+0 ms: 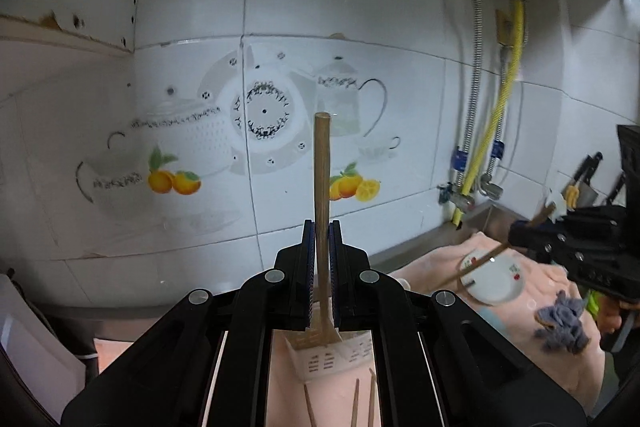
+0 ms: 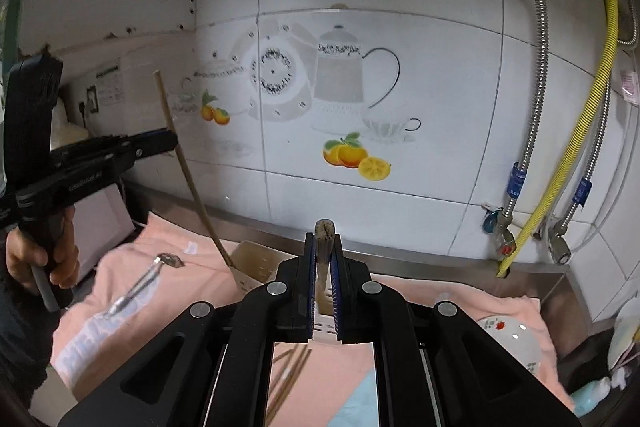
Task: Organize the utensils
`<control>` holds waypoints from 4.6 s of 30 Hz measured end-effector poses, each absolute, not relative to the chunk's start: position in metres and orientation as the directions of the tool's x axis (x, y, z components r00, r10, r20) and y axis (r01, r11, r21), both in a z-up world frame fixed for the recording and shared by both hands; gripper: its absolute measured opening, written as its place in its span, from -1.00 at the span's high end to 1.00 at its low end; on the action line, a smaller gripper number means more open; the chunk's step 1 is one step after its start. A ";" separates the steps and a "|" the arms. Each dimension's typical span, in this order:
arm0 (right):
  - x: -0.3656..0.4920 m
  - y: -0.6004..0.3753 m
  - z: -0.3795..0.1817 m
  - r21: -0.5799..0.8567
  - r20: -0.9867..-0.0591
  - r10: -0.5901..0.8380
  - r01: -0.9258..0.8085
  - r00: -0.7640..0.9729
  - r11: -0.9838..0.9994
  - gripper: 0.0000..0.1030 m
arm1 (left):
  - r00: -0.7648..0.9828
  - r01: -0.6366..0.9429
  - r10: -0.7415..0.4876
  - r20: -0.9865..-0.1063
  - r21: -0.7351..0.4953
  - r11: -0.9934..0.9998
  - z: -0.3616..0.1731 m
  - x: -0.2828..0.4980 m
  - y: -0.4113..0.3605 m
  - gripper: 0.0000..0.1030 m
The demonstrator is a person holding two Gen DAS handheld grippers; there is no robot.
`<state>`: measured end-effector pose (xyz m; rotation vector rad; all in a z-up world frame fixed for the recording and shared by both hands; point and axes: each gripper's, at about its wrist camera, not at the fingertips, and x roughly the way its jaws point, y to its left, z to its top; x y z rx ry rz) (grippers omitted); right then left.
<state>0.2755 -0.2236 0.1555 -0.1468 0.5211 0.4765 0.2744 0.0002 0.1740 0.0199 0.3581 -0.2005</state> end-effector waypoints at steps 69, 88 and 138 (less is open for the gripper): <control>0.179 -0.205 -0.101 0.127 -0.769 0.297 -0.321 0.565 0.938 0.47 | 0.775 0.137 -0.230 -0.588 -0.200 0.970 -0.021 0.149 0.040 0.13; 0.194 -0.194 -0.123 0.166 -0.797 0.294 -0.277 0.528 0.946 0.74 | 0.717 0.156 -0.269 -0.643 -0.228 0.961 -0.057 0.142 0.037 0.13; 0.169 -0.212 -0.107 0.074 -0.751 0.250 -0.298 0.612 0.952 0.86 | 0.565 0.265 -0.289 -0.773 -0.162 0.951 -0.123 0.186 -0.020 0.60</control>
